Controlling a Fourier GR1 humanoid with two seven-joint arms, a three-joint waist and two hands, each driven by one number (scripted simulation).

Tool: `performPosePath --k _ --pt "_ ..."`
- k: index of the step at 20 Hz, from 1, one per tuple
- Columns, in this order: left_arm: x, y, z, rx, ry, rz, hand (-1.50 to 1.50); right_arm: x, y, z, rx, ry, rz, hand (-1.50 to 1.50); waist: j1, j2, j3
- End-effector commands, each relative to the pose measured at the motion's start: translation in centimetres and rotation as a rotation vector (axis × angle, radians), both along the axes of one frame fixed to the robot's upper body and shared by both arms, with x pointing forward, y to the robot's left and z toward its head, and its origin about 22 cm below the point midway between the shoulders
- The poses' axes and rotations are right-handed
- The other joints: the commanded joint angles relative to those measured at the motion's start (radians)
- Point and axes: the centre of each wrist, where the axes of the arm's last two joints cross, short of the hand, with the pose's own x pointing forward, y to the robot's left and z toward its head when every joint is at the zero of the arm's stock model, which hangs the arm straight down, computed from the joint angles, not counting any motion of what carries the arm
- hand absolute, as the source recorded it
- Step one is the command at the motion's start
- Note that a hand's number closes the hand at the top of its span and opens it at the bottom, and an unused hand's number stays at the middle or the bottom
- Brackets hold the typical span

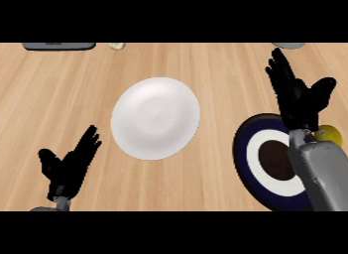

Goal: Pick the lemon from the plate and place it in the plate

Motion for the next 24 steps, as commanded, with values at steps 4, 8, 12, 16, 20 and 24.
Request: performPosePath --k 4,8,12,16,20,24 --pt "1.7 3.3 3.4 0.171 -0.219 -0.017 0.00 1.2 -9.5 -0.9 0.363 0.161 -0.364 1.50 0.027 0.032 0.008" --pt "2.5 2.7 4.8 0.203 -0.297 -0.044 0.00 -2.5 -18.3 -3.5 -0.213 0.333 -0.693 1.50 0.035 0.057 0.000" --pt "2.9 3.6 4.2 0.213 -0.290 -0.044 0.00 -1.1 -15.8 -7.0 0.125 0.230 -0.952 -1.50 0.031 0.035 0.005" --pt "2.2 5.1 4.1 0.228 -0.287 -0.038 0.00 -0.4 -13.6 -8.3 0.047 0.178 -0.927 -1.50 0.020 0.022 0.003" --pt "3.0 4.0 4.4 0.218 -0.276 -0.021 0.00 -2.0 -15.6 -8.5 -0.046 0.228 -0.992 -1.50 0.013 0.020 0.003" --pt "3.9 3.8 4.0 0.219 -0.278 -0.018 0.00 -2.6 -17.3 -4.9 -0.139 0.341 -0.992 -1.50 0.002 0.018 0.001"
